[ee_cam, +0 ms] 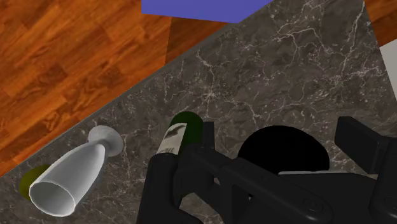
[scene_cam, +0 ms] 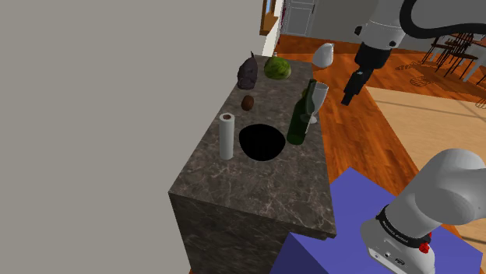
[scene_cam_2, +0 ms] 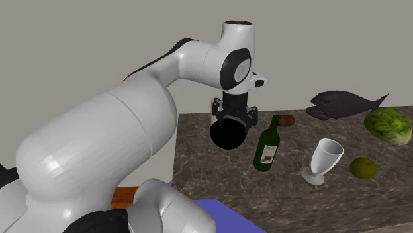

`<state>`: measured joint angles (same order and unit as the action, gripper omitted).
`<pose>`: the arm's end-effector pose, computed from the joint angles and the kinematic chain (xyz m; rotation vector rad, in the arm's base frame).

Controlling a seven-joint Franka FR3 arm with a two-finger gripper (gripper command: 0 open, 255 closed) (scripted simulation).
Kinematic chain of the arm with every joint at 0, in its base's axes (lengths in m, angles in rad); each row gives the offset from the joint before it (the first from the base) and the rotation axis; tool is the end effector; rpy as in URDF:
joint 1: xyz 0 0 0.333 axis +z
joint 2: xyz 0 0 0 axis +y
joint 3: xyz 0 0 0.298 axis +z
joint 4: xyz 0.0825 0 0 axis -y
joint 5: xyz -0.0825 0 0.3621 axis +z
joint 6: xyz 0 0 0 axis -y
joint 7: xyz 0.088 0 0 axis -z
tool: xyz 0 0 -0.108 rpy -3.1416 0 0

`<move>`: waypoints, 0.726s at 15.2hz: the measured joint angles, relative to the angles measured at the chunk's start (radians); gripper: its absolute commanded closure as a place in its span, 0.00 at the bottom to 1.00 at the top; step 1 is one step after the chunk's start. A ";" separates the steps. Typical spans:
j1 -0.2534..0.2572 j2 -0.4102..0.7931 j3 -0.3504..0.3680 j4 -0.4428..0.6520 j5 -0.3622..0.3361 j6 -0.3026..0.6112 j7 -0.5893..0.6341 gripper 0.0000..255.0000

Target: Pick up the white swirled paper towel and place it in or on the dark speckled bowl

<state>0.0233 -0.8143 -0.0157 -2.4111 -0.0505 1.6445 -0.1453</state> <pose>0.2972 -0.0041 0.5670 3.0888 0.2477 0.0697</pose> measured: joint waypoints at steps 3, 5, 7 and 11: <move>0.005 0.033 0.014 0.005 0.008 0.029 0.017 0.00; 0.015 0.080 0.041 0.015 0.023 0.066 0.047 0.00; 0.026 0.135 0.073 0.030 0.039 0.107 0.084 0.00; 0.037 0.270 0.121 0.087 0.052 0.186 0.141 0.00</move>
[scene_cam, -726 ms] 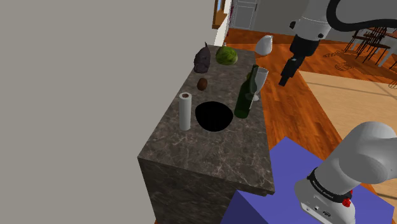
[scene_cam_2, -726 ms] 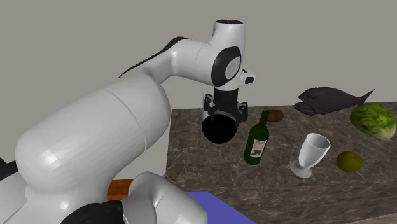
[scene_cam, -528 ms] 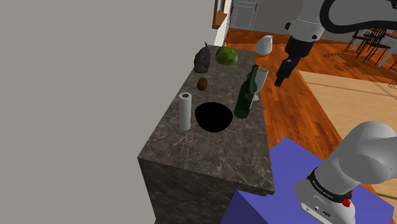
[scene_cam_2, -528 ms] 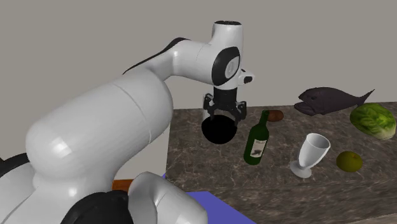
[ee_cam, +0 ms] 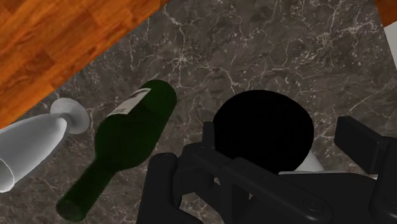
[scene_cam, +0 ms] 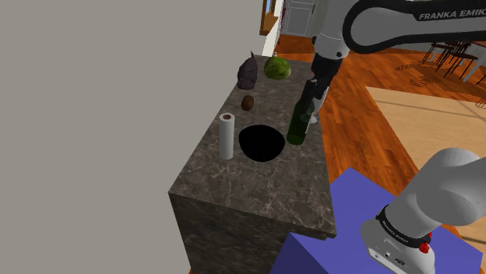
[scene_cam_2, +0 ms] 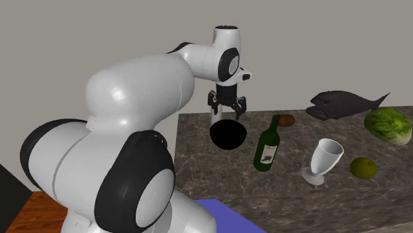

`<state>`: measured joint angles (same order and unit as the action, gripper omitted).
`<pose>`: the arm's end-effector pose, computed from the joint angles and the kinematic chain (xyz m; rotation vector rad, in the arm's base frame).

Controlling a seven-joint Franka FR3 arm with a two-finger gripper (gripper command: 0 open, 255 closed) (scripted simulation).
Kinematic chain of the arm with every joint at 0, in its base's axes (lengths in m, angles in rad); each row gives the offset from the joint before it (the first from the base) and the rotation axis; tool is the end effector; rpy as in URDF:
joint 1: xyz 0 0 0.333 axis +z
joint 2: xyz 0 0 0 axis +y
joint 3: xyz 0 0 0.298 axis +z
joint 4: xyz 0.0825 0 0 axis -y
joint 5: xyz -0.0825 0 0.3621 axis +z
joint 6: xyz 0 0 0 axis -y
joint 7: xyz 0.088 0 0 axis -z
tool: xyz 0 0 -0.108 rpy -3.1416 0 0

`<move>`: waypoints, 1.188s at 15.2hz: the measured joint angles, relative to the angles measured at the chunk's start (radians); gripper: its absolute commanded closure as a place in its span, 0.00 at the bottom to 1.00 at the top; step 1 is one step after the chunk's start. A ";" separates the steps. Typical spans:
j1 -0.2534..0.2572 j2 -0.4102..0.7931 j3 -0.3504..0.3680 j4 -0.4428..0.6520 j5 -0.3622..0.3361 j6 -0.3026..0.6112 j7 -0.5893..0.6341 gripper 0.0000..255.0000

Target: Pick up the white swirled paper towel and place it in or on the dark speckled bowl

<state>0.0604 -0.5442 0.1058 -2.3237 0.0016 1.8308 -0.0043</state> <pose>0.3756 0.0683 0.5318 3.0817 0.2413 0.0813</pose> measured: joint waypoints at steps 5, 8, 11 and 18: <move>0.011 0.170 0.064 0.085 -0.001 0.088 0.081 0.00; 0.018 0.279 0.100 0.167 -0.015 0.116 0.135 0.00; 0.027 0.393 0.136 0.254 -0.040 0.140 0.194 0.00; 0.063 0.651 0.182 0.471 -0.124 0.169 0.314 0.00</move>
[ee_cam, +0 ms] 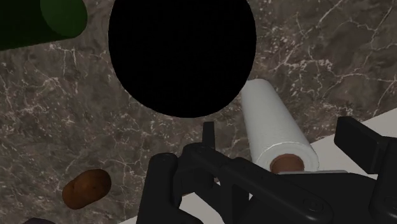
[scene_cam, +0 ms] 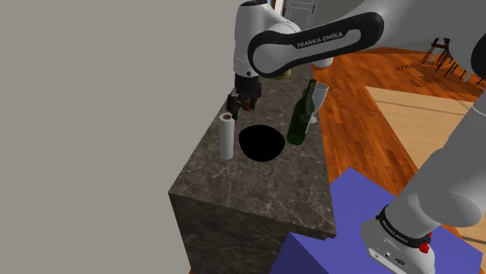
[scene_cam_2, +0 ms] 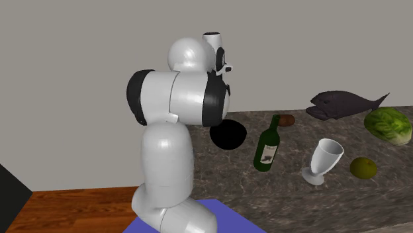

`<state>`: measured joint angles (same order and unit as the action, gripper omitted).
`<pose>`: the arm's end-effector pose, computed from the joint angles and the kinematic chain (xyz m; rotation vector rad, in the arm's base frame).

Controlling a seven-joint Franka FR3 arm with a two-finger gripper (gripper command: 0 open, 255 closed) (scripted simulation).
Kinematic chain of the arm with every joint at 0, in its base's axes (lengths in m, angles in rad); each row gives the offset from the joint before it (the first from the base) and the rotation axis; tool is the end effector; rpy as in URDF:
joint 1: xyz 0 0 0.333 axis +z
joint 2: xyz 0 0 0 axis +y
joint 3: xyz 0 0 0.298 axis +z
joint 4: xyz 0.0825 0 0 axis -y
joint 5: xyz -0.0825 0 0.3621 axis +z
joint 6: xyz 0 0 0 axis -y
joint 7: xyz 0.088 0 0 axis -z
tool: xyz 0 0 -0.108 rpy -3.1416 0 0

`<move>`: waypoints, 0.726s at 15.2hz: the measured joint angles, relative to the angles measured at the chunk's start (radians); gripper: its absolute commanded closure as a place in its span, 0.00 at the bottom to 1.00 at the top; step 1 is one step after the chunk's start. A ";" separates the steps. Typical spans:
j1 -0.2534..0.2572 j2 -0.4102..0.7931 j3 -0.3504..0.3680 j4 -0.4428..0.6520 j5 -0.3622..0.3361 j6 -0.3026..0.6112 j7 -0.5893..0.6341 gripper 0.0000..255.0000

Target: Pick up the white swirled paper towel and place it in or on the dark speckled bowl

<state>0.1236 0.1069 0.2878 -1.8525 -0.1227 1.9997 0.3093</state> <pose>0.5292 0.2176 0.4579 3.0700 0.2282 0.1100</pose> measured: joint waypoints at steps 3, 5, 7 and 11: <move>0.028 0.129 0.007 0.139 -0.045 -0.018 0.044 0.00; 0.036 0.162 0.007 0.161 -0.057 -0.009 0.057 0.00; 0.037 0.173 0.005 0.152 -0.062 0.011 0.061 0.00; 0.037 0.194 0.001 0.130 -0.071 0.053 0.067 0.00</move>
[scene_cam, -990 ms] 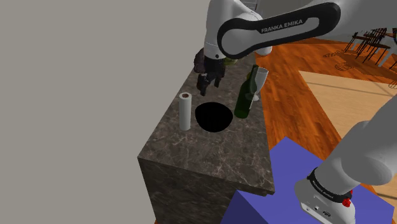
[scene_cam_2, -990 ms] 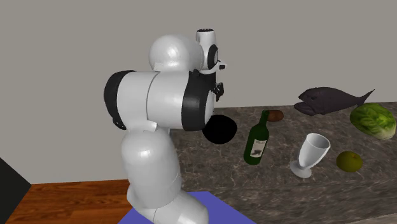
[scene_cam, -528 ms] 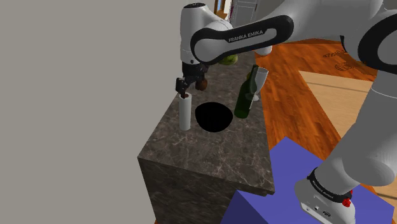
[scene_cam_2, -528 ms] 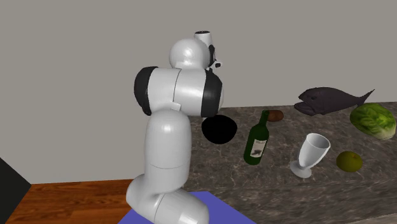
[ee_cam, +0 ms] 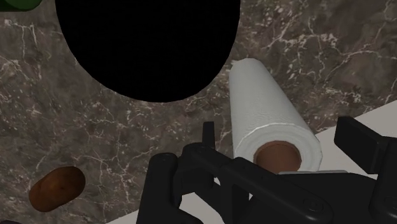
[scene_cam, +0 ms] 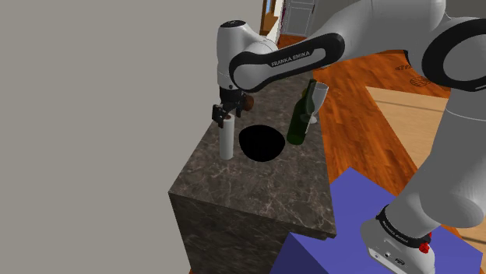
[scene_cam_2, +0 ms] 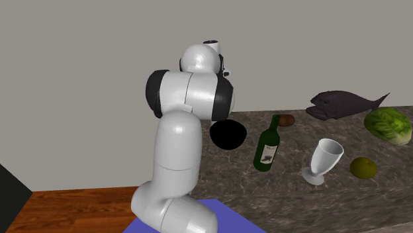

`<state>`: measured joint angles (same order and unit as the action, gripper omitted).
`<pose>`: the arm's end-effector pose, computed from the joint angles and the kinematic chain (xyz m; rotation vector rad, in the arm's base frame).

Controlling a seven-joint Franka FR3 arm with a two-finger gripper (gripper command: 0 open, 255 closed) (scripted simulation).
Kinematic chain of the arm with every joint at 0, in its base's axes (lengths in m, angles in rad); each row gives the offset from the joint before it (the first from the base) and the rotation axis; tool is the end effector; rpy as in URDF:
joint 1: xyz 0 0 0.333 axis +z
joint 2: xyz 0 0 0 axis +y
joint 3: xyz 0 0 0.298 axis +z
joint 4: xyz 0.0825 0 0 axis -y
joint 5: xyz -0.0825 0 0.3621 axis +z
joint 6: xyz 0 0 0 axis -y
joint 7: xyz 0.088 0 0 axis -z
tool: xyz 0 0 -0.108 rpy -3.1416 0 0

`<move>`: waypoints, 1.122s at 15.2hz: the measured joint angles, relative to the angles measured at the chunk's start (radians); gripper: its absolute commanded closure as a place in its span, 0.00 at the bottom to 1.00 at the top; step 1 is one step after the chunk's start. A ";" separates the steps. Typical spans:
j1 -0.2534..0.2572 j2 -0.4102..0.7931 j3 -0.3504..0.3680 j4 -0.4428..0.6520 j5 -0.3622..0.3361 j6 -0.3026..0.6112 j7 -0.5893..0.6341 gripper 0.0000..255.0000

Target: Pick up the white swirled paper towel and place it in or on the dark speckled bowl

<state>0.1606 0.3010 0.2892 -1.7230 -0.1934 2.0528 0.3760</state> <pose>0.5684 0.2469 0.4104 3.0673 0.2240 0.1161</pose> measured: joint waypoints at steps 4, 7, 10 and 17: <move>0.000 0.003 -0.001 -0.006 -0.002 0.010 0.002 0.00; 0.000 0.003 -0.001 -0.007 -0.002 0.011 0.002 1.00; 0.000 0.003 -0.001 -0.007 -0.002 0.011 0.002 1.00; 0.000 0.003 0.000 -0.007 -0.002 0.011 0.002 1.00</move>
<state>0.1609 0.3042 0.2889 -1.7296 -0.1950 2.0637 0.3778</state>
